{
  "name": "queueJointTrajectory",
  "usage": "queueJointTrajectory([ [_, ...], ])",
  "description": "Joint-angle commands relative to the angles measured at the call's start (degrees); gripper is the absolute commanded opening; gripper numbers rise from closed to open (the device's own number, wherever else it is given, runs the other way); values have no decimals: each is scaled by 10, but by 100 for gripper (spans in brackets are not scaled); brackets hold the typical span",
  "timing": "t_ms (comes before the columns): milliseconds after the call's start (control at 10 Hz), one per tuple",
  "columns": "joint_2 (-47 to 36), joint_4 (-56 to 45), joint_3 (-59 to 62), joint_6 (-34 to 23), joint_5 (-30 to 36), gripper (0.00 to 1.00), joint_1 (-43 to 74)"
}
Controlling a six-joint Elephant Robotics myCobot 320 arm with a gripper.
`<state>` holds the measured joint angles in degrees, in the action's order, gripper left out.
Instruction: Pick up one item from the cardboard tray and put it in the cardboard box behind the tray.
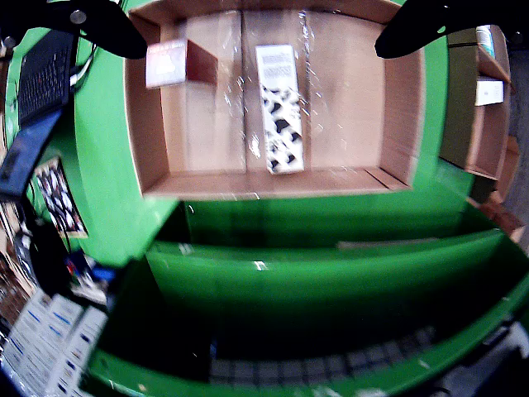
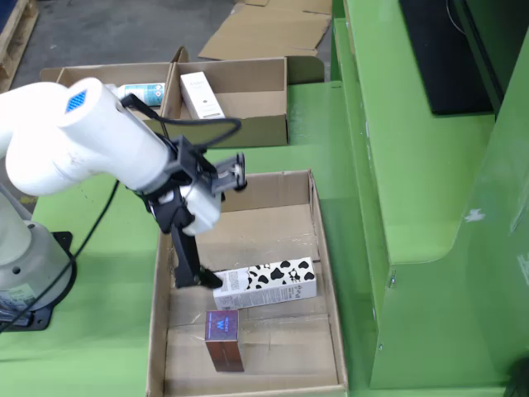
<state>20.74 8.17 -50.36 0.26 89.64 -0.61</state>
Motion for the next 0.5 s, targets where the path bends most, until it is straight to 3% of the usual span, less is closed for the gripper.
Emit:
queueJointTrajectory([
  [0, 97, -68, 222, -33, 31, 100, 63],
  [200, 97, -68, 222, -33, 31, 100, 63],
  [400, 178, -135, 362, -39, 37, 100, 94],
])
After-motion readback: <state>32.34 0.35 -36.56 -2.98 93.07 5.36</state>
